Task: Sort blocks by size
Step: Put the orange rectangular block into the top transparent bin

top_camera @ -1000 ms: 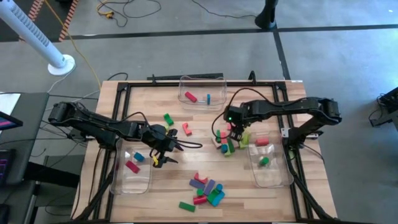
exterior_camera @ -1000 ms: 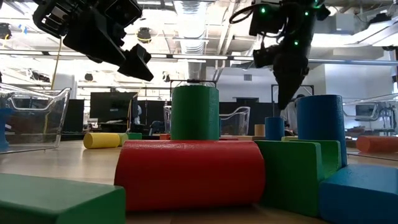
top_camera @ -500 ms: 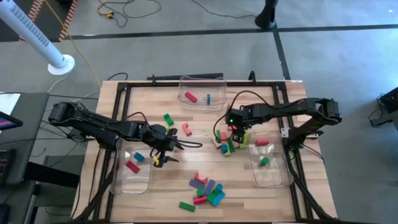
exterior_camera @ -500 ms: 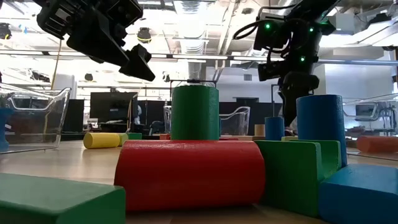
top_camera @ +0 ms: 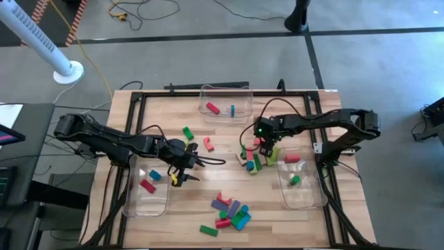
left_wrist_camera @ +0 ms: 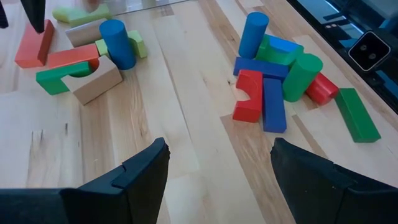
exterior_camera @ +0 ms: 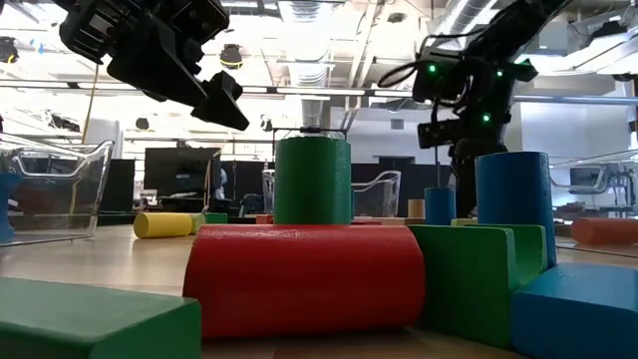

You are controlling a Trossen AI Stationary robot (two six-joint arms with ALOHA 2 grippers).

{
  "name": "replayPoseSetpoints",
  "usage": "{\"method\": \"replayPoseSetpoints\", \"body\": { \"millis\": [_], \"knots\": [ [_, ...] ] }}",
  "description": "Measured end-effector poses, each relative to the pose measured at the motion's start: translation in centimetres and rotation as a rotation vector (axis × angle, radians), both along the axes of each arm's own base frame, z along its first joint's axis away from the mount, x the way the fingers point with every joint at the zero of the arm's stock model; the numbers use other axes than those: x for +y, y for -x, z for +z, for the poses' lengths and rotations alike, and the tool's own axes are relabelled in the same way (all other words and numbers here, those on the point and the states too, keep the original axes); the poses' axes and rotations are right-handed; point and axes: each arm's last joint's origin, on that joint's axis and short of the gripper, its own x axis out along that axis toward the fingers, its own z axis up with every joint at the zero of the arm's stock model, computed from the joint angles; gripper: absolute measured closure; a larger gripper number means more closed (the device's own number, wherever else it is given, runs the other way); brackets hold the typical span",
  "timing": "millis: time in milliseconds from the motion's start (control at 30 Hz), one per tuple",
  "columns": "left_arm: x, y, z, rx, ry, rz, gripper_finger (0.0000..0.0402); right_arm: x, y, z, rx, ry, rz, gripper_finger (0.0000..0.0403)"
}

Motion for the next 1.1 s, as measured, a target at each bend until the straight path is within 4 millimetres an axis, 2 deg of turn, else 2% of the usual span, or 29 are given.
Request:
{"method": "replayPoseSetpoints", "body": {
  "millis": [267, 633, 733, 933, 1100],
  "knots": [
    [0.0, 0.0, 0.0, -0.003, -0.001, -0.001, 0.0132, 0.0, 0.3, -1.3, -0.041, -0.017, 0.003, 0.0159],
    [0.0, 0.0, 0.0, -0.003, 0.001, -0.001, 0.0132, -0.1, -1.4, -4.7, 0.139, -0.051, 0.04, 0.0162],
    [0.0, 0.0, 0.0, 0.001, 0.002, -0.001, 0.0132, -0.1, -2.1, -4.4, 0.157, -0.051, 0.064, 0.018],
    [0.0, 0.0, 0.0, 0.001, -0.001, -0.002, 0.0132, 0.0, -2.8, -2.3, 0.12, -0.035, 0.09, 0.025],
    [0.0, 0.0, 0.0, 0.001, -0.002, 0.0, 0.0132, 0.5, -3.2, -0.6, 0.052, -0.012, 0.117, 0.0253]
  ]
}}
